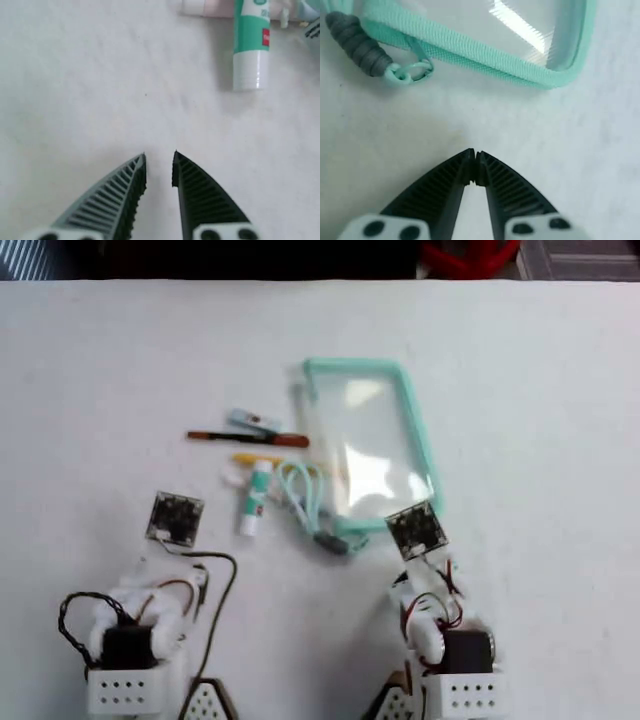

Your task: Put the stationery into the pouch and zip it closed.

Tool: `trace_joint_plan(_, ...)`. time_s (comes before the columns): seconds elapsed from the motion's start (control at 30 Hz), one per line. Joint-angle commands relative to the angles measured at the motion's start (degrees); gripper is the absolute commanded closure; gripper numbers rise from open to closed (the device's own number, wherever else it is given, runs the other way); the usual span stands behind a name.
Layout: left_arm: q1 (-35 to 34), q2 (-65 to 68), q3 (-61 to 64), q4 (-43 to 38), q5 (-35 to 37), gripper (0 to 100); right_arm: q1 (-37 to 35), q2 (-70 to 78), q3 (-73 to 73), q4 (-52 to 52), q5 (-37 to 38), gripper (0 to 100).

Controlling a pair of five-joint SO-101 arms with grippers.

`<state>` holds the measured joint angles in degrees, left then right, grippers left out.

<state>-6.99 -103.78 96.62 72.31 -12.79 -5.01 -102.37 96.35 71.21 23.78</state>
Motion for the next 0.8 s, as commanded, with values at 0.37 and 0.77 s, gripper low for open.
trace_joint_plan(0.37, 3.1, -0.5, -14.8, -12.5, -12.9, 90, -0.2, -0.8, 0.5, -35.0, 1.0, 98.1)
trace_joint_plan(0.77, 2.7, -0.5, -32.3, -12.7, -12.6, 89, 2.2, -0.8, -10.0, -34.6, 3.7, 98.1)
